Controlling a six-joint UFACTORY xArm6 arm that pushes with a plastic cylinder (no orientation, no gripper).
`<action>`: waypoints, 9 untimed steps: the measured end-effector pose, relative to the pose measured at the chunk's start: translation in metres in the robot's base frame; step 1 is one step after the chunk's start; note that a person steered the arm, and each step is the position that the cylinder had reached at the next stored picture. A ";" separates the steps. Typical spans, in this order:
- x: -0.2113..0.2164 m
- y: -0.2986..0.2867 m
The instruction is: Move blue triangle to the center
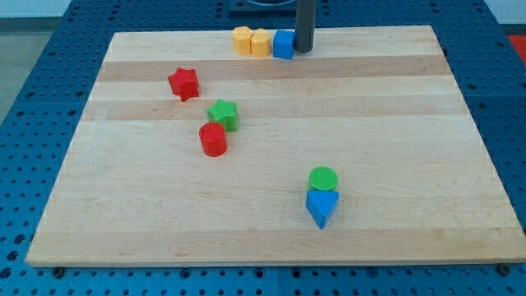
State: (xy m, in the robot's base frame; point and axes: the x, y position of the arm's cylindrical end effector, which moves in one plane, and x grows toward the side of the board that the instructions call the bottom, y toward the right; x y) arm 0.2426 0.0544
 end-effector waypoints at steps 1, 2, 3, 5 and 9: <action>0.020 0.019; 0.074 0.047; 0.129 0.065; 0.245 0.097; 0.347 0.035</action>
State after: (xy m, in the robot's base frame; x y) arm 0.5891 0.0892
